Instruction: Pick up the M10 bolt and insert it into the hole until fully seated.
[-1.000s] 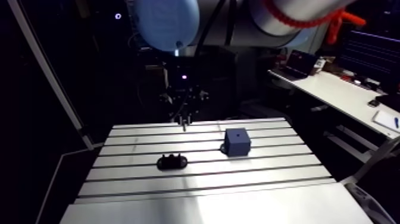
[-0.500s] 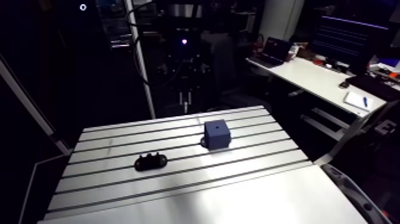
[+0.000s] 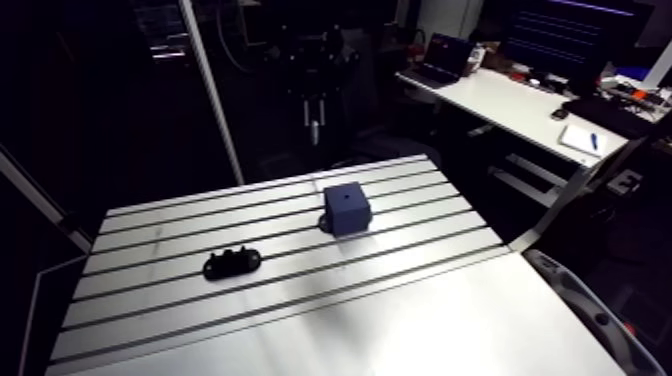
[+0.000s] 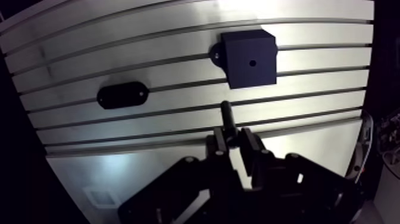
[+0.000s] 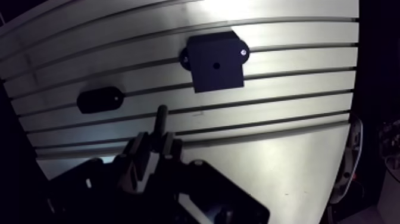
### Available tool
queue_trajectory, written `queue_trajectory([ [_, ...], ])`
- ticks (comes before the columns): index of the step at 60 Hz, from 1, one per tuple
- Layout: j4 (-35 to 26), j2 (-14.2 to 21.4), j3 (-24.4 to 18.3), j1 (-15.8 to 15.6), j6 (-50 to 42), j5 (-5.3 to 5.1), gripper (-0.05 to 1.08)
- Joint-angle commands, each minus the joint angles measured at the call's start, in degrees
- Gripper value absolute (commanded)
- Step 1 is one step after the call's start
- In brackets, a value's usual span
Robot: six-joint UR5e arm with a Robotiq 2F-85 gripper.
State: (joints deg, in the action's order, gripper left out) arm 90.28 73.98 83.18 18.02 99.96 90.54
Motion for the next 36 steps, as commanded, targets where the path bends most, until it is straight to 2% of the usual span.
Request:
queue_trajectory([
  [1,-1.64,-0.11,-1.22,0.09,-0.06,-0.05,1.08],
  [25,-2.08,-3.07,-3.38,0.44,-1.27,0.29,1.08],
  [36,-3.45,-6.72,-6.42,0.44,-2.0,0.29,1.08],
])
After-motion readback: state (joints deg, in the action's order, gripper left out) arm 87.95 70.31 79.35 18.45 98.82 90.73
